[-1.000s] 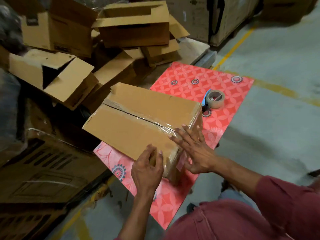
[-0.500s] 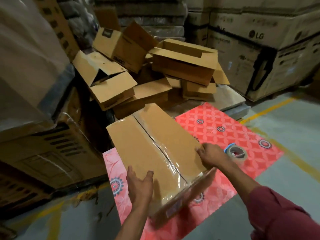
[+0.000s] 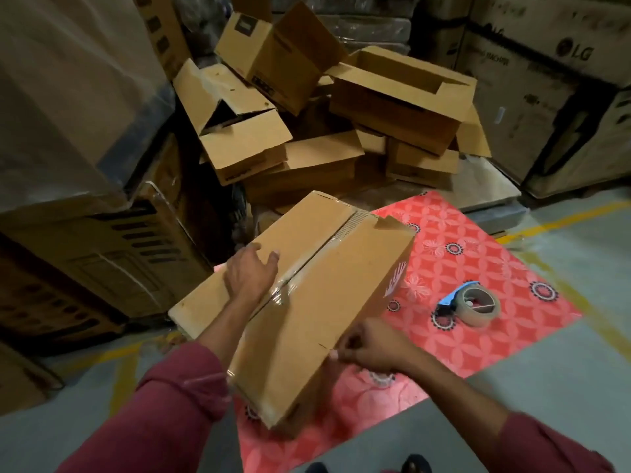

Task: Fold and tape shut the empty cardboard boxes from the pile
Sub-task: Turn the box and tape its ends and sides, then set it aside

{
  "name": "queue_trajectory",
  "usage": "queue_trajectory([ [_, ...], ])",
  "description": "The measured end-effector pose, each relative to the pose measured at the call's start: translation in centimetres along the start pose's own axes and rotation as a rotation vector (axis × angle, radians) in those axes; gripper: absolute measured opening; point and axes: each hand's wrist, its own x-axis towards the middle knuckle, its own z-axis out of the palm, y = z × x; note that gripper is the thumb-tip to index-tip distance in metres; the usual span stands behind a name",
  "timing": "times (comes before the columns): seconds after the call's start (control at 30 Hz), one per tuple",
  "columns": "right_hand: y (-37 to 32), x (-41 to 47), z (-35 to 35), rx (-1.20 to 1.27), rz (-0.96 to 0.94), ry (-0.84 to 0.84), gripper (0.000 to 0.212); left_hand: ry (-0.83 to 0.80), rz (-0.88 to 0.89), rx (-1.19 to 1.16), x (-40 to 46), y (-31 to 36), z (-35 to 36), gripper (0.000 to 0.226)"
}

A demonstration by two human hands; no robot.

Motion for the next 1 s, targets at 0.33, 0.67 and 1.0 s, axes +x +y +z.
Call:
queue_trajectory([
  [0.33, 9.9, 9.7, -16.3, -0.197, 0.183, 0.462, 0.062, -0.12, 0.258, 0.18, -14.8, 6.0, 9.7, 0.074],
  [0.67, 10.6, 7.9, -15.0, 0.033, 0.292, 0.246, 0.069, -0.232, 0.524, 0.489, -12.1, -3.6, 5.1, 0.09],
  [1.0, 3.2, -1.2, -0.1, 0.471, 0.119, -0.297, 0.055, -0.07, 0.291, 0.453, -11.2, -10.2, -0.2, 0.071],
])
